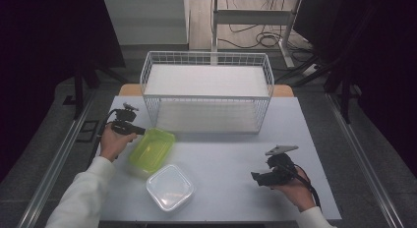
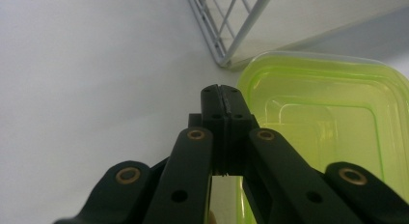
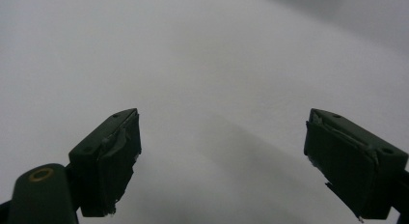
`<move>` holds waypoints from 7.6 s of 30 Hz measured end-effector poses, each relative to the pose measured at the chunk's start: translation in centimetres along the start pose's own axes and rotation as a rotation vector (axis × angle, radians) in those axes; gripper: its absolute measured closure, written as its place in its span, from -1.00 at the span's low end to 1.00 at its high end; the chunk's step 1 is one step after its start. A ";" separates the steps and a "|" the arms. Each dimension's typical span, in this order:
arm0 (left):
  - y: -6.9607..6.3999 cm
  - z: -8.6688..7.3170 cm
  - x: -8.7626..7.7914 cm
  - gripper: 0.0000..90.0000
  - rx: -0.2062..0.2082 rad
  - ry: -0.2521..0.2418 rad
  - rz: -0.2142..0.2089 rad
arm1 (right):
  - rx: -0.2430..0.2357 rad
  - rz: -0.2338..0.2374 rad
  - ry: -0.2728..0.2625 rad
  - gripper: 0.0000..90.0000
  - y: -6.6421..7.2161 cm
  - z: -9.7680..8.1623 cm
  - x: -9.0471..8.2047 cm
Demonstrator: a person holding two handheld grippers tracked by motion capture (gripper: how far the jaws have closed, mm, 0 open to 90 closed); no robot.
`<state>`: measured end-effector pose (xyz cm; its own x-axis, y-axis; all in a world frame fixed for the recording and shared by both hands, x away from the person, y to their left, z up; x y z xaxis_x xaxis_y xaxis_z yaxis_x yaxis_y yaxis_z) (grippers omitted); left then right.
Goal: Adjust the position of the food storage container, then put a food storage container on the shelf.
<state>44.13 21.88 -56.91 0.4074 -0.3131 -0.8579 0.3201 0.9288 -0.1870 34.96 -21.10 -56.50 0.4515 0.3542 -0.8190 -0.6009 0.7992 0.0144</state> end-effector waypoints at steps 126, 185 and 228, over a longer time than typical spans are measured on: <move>-8.4 -1.2 3.8 1.00 -0.048 0.081 -0.191 | -0.006 -0.028 0.050 -0.71 -0.7 -0.9 0.4; -8.1 -4.4 -6.6 -0.39 -0.051 -0.238 -0.220 | 0.047 0.002 -0.123 -0.68 -0.6 2.2 -1.4; -9.2 -0.7 0.5 -0.02 -0.250 -0.094 -0.416 | 0.216 0.325 -0.101 0.06 4.9 13.6 7.4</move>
<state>40.83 13.34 -55.92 0.3677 -0.6733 -0.6415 0.2614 0.7368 -0.6235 44.33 -8.00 -54.74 0.3297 0.6426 -0.6916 -0.5755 0.7175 0.3924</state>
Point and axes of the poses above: each handheld gripper's, and its own axes: x roughly forward along the jaws, z roughly out of its top, y roughly to its left, the point moved 10 cm from there along x, roughly forward along the jaws
